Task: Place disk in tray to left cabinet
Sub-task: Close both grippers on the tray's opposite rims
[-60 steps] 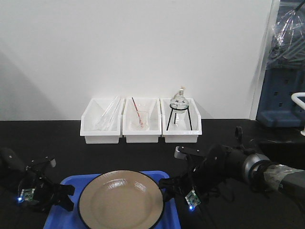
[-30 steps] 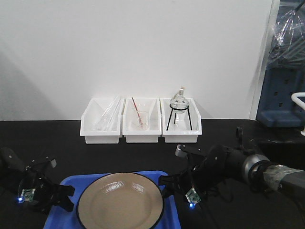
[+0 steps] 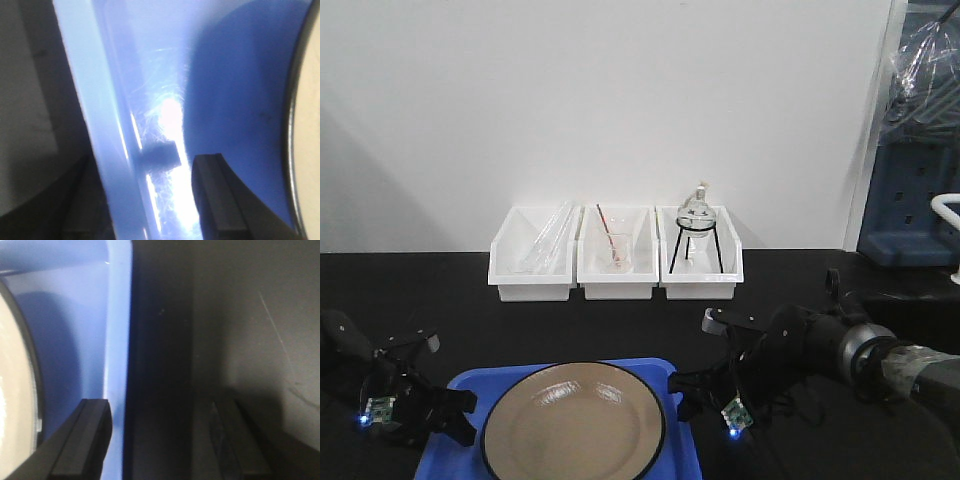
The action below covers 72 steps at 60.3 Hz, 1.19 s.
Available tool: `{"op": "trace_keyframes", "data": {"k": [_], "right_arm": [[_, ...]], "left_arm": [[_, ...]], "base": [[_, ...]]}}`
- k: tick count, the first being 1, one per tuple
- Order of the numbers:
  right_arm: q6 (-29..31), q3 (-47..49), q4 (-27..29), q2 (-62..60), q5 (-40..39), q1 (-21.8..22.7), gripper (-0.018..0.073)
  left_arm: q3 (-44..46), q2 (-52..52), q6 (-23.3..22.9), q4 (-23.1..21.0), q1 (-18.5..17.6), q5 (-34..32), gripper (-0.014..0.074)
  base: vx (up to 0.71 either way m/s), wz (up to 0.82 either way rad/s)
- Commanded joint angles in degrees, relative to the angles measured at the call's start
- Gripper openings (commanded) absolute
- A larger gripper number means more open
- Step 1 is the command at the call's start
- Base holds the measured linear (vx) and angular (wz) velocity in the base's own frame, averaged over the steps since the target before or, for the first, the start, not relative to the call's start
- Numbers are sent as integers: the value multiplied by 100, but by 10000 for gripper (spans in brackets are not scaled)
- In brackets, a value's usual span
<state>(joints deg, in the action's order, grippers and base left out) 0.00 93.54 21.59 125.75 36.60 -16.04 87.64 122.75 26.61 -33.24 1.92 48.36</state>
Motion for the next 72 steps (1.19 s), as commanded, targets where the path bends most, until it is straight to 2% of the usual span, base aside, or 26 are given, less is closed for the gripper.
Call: {"op": "trace_keyframes", "data": {"k": [1,17,45,58,72], "right_arm": [[0,150,71,-363,-192,5,479],[108,150,453,-357,-497,-1,479],[533,150,1339,-12,-238,-1,446],[883,150,1614,-12,-110,-1,392],[1004,150,1636,-12,345,-1,310]], "left_arm": [[153,-330,-1,-269,-65,12,462],[153,-330,-1,-269,-65,11,462],[153,-330,-1,-295,-65,59,462],[153,-330,-1,-468,-65,301,462],[153,-330,6,-376,-65,900,462]], "base": [[0,0],[0,0],[0,0],[0,0],[0,0]]}}
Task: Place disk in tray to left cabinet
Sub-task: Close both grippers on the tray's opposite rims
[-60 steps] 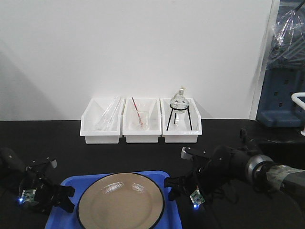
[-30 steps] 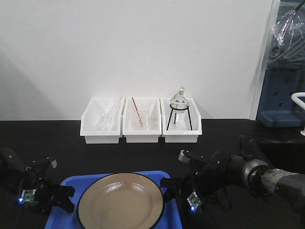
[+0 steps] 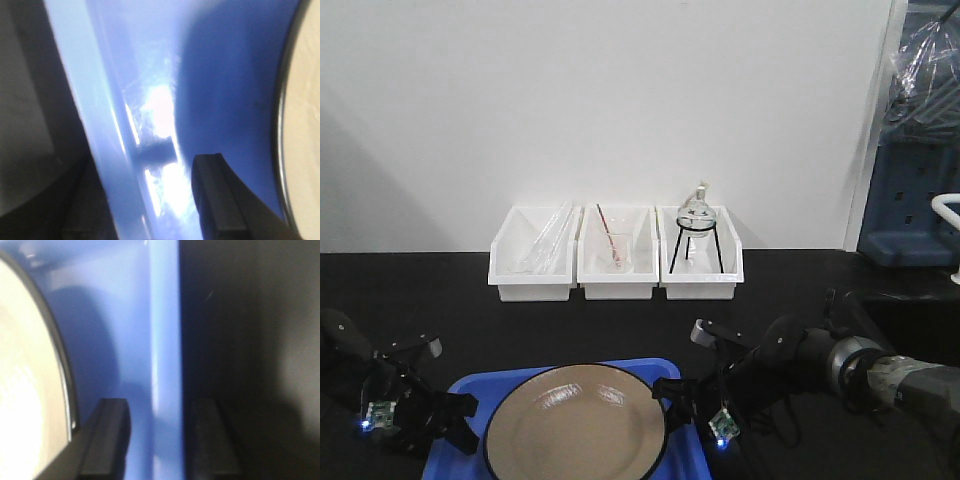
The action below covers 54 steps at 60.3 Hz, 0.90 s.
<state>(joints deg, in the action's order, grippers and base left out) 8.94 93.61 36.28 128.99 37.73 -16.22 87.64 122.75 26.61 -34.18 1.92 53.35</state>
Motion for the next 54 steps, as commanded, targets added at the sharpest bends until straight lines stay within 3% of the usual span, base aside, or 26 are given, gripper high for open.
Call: {"op": "trace_keyframes", "data": {"k": [1,18,28,43,54], "right_arm": [[137,142,165,-337,261,17,298],[207,142,-39,-337,448,17,127],[207,142,42,-337,474,23,48],[202,142,286,-337,413,23,13],[101,142,514,-337,314,23,-5]], "left_arm": [[153,-330,6,-280,-65,423,462],[153,-330,-58,-285,-65,396,412],[153,-330,-58,-326,-65,273,231],[153,-330,-58,-698,-65,-52,-12],[153,-330,-108,-1174,-65,-370,-4]], "base": [[0,0],[0,0],[0,0],[0,0],[0,0]]}}
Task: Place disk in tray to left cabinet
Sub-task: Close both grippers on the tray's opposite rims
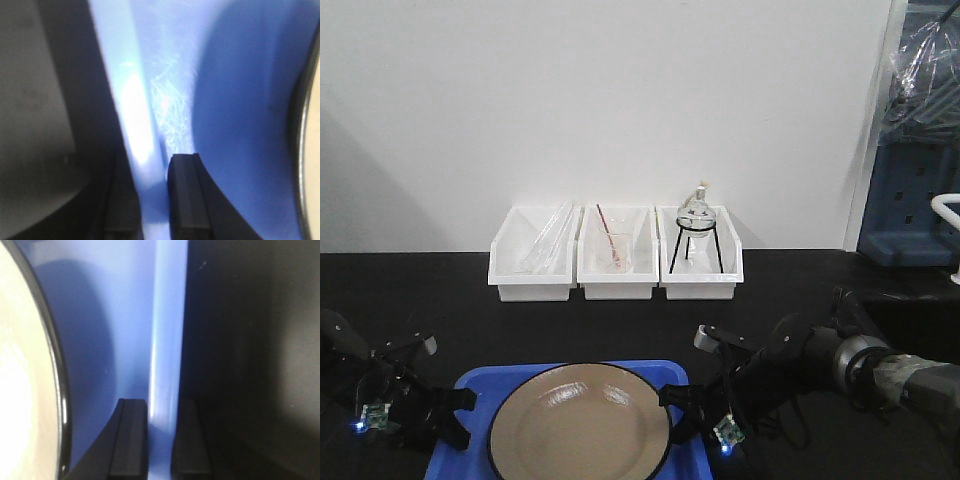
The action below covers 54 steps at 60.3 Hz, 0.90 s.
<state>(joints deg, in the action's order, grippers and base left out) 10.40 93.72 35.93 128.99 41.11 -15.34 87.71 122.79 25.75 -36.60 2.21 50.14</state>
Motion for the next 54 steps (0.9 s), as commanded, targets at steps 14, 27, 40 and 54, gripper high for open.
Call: {"op": "trace_keyframes", "data": {"k": [14,27,40,54], "right_arm": [[-545,151,507,-424,-20,-59,-3],[-640,151,461,-540,121,-54,-3],[-809,151,449,-681,183,-54,-3],[-973,151,356,-948,344,-54,-3]], "left_arm": [[147,-334,-563,-968,-94,-159,-3],[147,-334,-892,-973,-94,32,-2],[167,-364,-1050,-983,-94,261,-2],[707,-411,-1551,-731,-94,734,-2]], "base": [[0,0],[0,0],[0,0],[0,0]]}}
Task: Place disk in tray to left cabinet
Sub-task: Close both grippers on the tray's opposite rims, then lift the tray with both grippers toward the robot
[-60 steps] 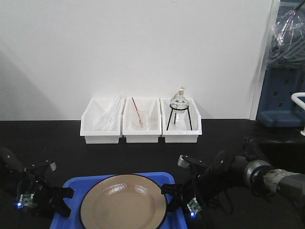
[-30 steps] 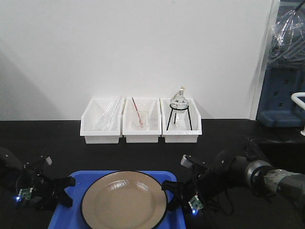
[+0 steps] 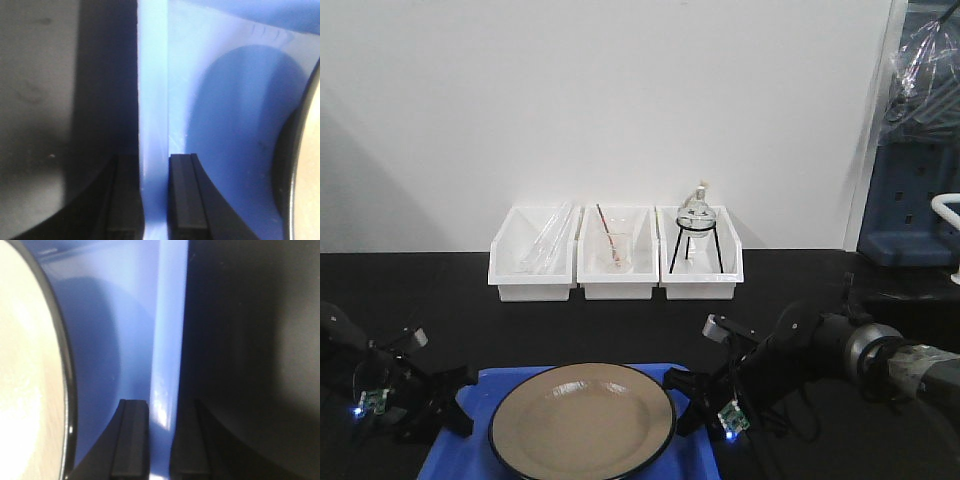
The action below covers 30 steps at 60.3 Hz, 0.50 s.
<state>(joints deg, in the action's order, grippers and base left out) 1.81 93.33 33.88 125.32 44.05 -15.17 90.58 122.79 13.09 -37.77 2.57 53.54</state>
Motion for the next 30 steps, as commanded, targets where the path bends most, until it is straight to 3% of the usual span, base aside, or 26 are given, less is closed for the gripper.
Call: {"op": "trace_keyframes", "data": {"k": [1,10,30], "right_arm": [[-122,189,556,-600,56,-71,-3],[-228,189,563,-743,107,-71,-3],[-525,189,560,-1127,163,-71,-3]], "left_arm": [[474,-411,-318,-584,-131,429,-2],[984,-411,-630,-363,-131,829,-2],[1661,-416,-950,-369,-131,1391,-2]], "base": [[0,0],[0,0],[0,0]]}}
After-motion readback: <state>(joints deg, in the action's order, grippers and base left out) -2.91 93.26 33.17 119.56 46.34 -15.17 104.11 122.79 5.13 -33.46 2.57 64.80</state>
